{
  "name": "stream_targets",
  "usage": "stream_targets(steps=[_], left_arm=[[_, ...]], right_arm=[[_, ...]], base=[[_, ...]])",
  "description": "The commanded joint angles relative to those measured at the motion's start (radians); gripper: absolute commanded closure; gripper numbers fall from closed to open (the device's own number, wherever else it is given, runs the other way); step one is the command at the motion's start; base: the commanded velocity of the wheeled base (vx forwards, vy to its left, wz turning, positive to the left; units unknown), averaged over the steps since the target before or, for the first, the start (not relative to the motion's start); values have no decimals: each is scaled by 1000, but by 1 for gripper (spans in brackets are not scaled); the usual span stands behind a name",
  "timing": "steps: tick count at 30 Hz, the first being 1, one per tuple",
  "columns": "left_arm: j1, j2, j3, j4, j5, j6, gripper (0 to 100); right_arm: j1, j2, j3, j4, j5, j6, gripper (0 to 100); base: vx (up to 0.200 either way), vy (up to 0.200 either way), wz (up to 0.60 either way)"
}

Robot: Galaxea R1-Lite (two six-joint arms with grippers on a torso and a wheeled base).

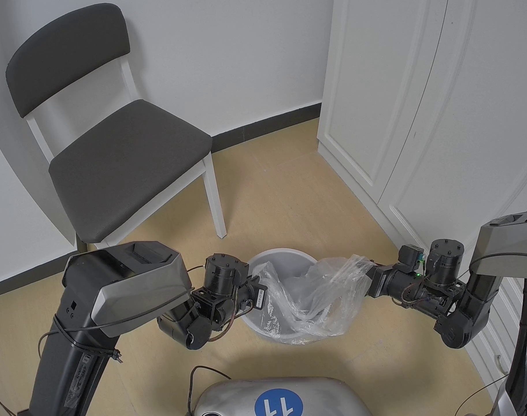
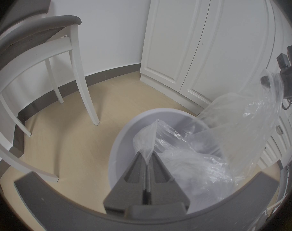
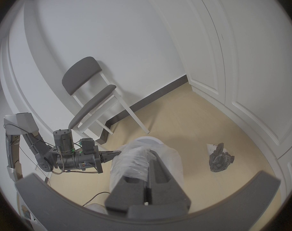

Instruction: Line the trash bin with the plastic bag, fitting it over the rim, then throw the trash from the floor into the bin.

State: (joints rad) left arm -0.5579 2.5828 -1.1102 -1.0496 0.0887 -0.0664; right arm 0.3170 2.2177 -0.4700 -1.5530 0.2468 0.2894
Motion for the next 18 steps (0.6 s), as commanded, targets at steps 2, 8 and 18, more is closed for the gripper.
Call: stream_targets(steps=[2,8,18], left_arm=[[4,71,-115,25,0,19,100],[13,131,-238,95,-10,33,100],[33,169,-401,226,-38,34,100]], right_arm=[[-18,4,-15,-18,2,4,100],[-22,0,-24,-18,0,7,100],[31,-64,13,-18,-3,5,100]], base=[[0,0,0],[0,0,0],[0,0,0]])
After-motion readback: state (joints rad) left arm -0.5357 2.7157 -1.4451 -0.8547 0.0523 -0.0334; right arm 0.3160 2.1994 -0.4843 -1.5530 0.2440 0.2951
